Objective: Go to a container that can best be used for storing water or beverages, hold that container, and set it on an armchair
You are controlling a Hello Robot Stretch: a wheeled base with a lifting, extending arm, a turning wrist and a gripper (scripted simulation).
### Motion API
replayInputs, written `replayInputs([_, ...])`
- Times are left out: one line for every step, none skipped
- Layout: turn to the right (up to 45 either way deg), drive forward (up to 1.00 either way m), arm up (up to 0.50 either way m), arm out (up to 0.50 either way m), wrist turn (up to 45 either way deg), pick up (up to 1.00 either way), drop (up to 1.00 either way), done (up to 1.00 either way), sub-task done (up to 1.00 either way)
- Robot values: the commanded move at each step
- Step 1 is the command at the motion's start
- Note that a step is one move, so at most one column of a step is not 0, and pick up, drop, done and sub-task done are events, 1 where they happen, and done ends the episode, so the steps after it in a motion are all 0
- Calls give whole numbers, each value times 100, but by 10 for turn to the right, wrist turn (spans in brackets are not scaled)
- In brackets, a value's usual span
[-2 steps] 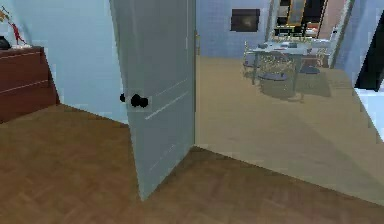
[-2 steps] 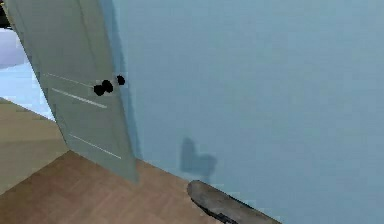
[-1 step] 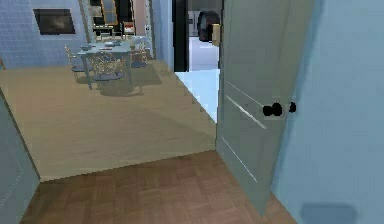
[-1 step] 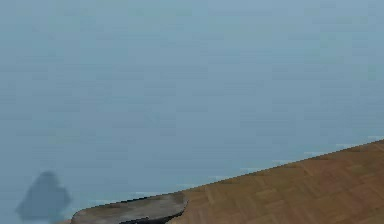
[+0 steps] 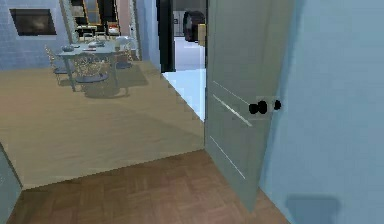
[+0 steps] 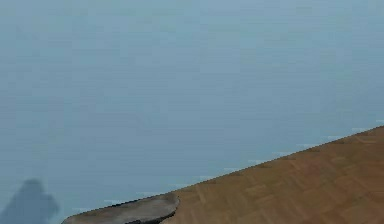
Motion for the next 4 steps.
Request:
replayInputs([0,5,0,0,0,0,0,0,0])
replayInputs([-150,0,0,0,0,0,0,0,0])
replayInputs([0,100,0,0,0,0,0,0,0])
replayInputs([0,100,0,0,0,0,0,0,0])
